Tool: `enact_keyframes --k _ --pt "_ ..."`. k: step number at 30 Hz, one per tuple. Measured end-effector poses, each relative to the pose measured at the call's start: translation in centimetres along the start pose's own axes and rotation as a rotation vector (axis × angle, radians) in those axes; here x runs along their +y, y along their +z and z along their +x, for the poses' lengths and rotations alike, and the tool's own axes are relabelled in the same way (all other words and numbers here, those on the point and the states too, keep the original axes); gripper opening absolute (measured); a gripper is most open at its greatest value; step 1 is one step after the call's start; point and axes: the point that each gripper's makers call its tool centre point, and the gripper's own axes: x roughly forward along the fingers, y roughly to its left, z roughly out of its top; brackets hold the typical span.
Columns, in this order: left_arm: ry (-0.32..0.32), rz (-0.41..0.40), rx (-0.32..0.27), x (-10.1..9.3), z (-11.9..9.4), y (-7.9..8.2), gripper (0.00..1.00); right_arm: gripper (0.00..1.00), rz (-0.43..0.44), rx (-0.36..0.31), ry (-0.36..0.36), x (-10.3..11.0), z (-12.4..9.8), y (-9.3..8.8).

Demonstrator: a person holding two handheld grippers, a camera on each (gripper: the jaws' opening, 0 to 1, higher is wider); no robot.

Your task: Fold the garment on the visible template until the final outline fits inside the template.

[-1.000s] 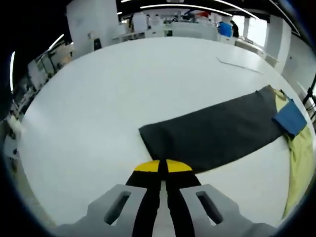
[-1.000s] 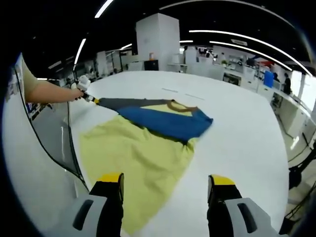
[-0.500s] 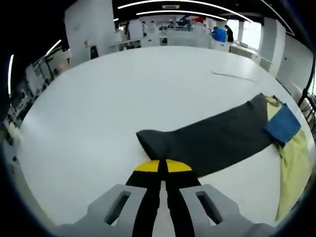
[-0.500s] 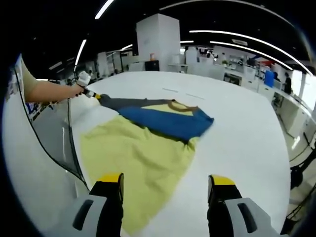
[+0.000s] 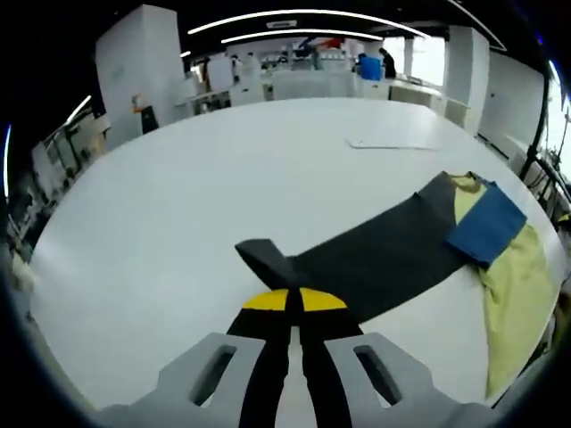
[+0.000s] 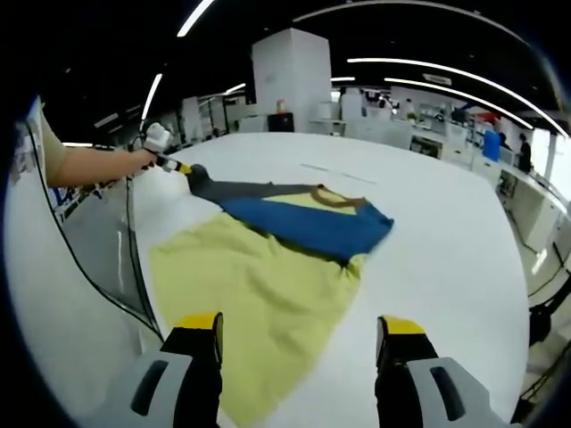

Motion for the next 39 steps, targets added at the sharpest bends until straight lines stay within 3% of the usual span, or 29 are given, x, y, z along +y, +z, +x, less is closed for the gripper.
enact_keyframes --k 11,24,39 --pt "-0.060 0.032 -0.058 -4.3 -1.0 3.2 0.00 0.68 0.011 -0.006 0.009 0.6 -0.6 -0.7" --pt "-0.103 0.067 -0.097 -8.2 -2.8 6.0 0.00 0.68 0.029 -0.002 0.017 0.8 -0.7 -1.7" --pt "-0.202 0.140 -0.122 -13.0 -2.4 8.6 0.00 0.69 0.039 -0.006 0.022 0.8 -0.9 -2.0"
